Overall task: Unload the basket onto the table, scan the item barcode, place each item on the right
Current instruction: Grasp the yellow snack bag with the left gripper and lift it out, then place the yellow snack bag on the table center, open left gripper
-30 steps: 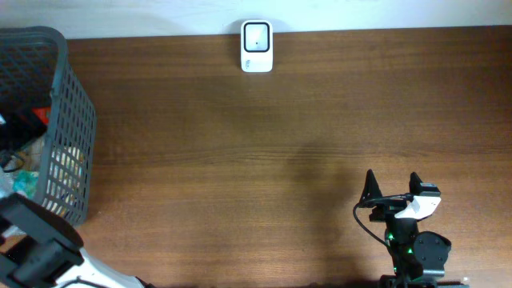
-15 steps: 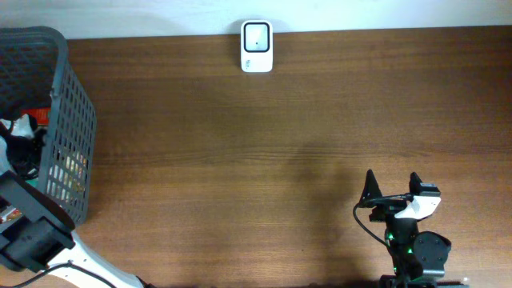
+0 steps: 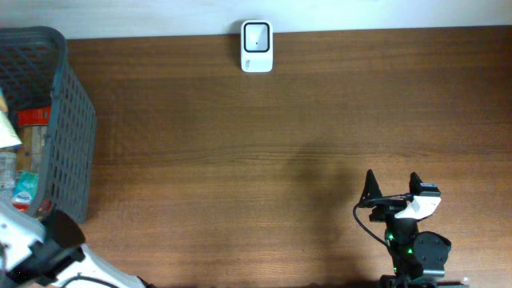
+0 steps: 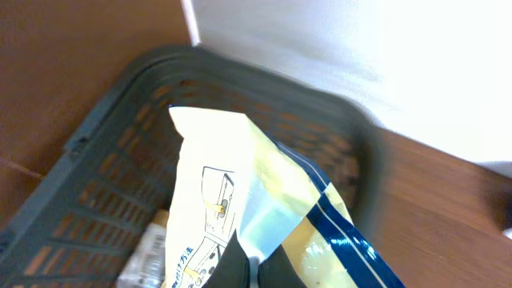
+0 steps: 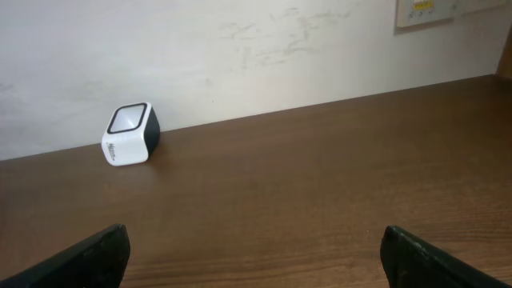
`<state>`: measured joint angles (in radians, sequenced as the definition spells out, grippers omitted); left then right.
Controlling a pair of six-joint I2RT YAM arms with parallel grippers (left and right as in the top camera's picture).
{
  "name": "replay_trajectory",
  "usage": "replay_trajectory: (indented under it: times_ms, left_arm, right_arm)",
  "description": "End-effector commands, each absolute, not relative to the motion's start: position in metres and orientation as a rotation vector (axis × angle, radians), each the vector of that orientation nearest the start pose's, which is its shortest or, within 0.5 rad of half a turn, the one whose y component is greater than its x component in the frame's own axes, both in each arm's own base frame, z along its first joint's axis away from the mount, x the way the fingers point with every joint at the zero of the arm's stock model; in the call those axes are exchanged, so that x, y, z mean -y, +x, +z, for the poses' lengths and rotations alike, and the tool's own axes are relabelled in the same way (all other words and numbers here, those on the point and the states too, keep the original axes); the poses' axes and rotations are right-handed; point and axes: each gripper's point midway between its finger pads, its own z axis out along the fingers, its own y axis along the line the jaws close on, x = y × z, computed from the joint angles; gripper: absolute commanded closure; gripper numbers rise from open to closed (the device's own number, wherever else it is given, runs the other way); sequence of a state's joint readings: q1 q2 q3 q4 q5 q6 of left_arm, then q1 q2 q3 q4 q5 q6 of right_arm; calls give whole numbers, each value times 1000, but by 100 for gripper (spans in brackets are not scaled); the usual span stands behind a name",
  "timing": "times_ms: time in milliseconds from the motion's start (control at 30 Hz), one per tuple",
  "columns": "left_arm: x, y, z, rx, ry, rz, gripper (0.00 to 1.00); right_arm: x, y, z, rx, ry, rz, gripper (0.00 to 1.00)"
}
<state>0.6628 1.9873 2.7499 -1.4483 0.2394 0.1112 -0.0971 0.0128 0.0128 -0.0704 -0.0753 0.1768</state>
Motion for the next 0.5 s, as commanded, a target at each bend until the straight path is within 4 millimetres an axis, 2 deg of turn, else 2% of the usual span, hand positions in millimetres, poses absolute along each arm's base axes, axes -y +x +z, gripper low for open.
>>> replay_trajectory:
  times_ms: [0, 67, 100, 133, 167, 200, 300, 367, 400, 467]
  left_arm:
    - [-135, 368, 469, -2112, -234, 26, 100]
    - [-85, 374, 467, -2142, -109, -56, 100]
    - [-56, 377, 458, -2185, -63, -124, 100]
    - [-21, 381, 435, -2278, -5, -211, 100]
    - [2, 384, 413, -2362, 47, -264, 100]
    - [24, 390, 385, -2465, 61, -299, 100]
    - [84, 410, 280, -2743, 83, -213, 100]
    - [123, 415, 229, -2810, 131, -237, 100]
    - [144, 414, 195, -2842, 133, -250, 100]
    - [178, 412, 142, -2854, 113, -284, 100]
  right_arm:
    - [10, 246, 157, -1637, 162, 123, 1]
    - [10, 246, 157, -1637, 162, 123, 1]
    - [10, 246, 157, -1637, 162, 123, 1]
    - [10, 246, 157, -1637, 162, 123, 1]
    - [10, 246, 157, -1637, 162, 123, 1]
    - [10, 246, 157, -1637, 162, 123, 1]
    - [10, 246, 157, -1637, 162, 123, 1]
    - [10, 246, 157, -1637, 162, 123, 1]
    - [10, 246, 157, -1637, 162, 123, 1]
    - [10, 246, 157, -1637, 162, 123, 1]
